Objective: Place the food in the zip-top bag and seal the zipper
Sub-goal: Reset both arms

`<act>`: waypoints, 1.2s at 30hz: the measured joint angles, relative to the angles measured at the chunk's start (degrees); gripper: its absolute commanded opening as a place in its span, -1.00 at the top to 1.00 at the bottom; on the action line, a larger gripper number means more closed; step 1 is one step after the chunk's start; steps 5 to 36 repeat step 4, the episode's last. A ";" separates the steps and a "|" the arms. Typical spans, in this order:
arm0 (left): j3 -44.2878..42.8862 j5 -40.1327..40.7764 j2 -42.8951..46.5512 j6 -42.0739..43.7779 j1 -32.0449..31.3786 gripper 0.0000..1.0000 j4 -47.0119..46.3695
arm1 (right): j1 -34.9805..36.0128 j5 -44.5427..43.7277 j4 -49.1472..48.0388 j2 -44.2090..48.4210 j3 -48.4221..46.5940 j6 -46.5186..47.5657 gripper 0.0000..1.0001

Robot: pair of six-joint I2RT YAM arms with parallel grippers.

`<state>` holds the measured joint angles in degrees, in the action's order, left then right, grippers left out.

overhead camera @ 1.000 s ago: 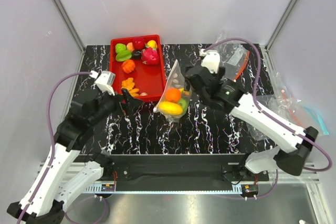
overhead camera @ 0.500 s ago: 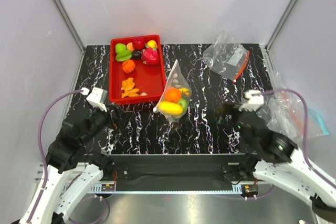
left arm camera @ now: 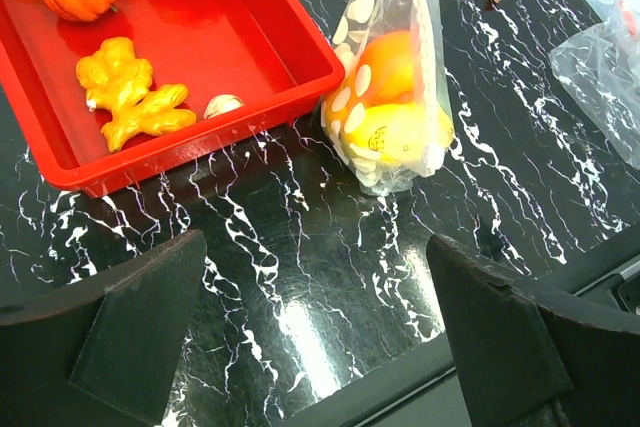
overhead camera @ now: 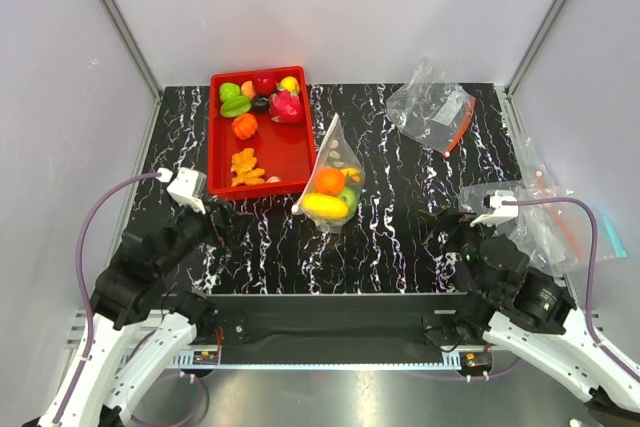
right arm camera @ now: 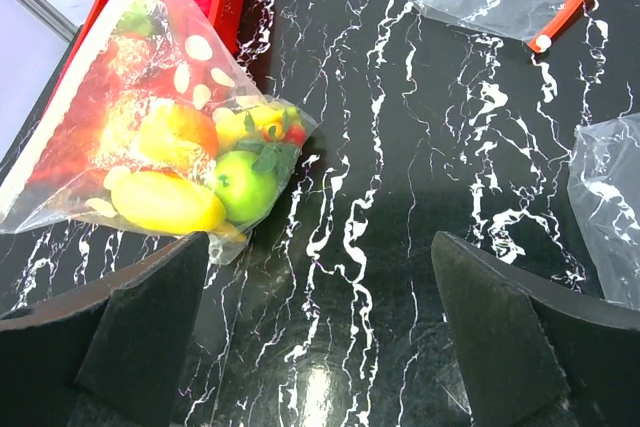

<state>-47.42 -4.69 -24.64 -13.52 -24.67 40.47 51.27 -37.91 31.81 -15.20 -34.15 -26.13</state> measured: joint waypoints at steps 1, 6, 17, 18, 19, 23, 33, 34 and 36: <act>0.00 0.11 0.00 0.00 0.00 -0.98 -0.02 | 0.00 0.00 -0.31 -0.31 0.02 0.00 -0.99; 0.02 0.42 0.13 0.00 0.00 -0.98 -0.02 | 0.00 -0.09 -0.55 -0.96 0.02 -0.04 -0.99; 0.02 0.42 0.13 0.00 0.00 -0.98 -0.02 | 0.00 -0.09 -0.55 -0.96 0.02 -0.04 -0.99; 0.02 0.42 0.13 0.00 0.00 -0.98 -0.02 | 0.00 -0.09 -0.55 -0.96 0.02 -0.04 -0.99; 0.02 0.42 0.13 0.00 0.00 -0.98 -0.02 | 0.00 -0.09 -0.55 -0.96 0.02 -0.04 -0.99; 0.02 0.42 0.13 0.00 0.00 -0.98 -0.02 | 0.00 -0.09 -0.55 -0.96 0.02 -0.04 -0.99; 0.02 0.42 0.13 0.00 0.00 -0.98 -0.02 | 0.00 -0.09 -0.55 -0.96 0.02 -0.04 -0.99; 0.02 0.42 0.13 0.00 0.00 -0.98 -0.02 | 0.00 -0.09 -0.55 -0.96 0.02 -0.04 -0.99; 0.02 0.42 0.13 0.00 0.00 -0.98 -0.02 | 0.00 -0.09 -0.55 -0.96 0.02 -0.04 -0.99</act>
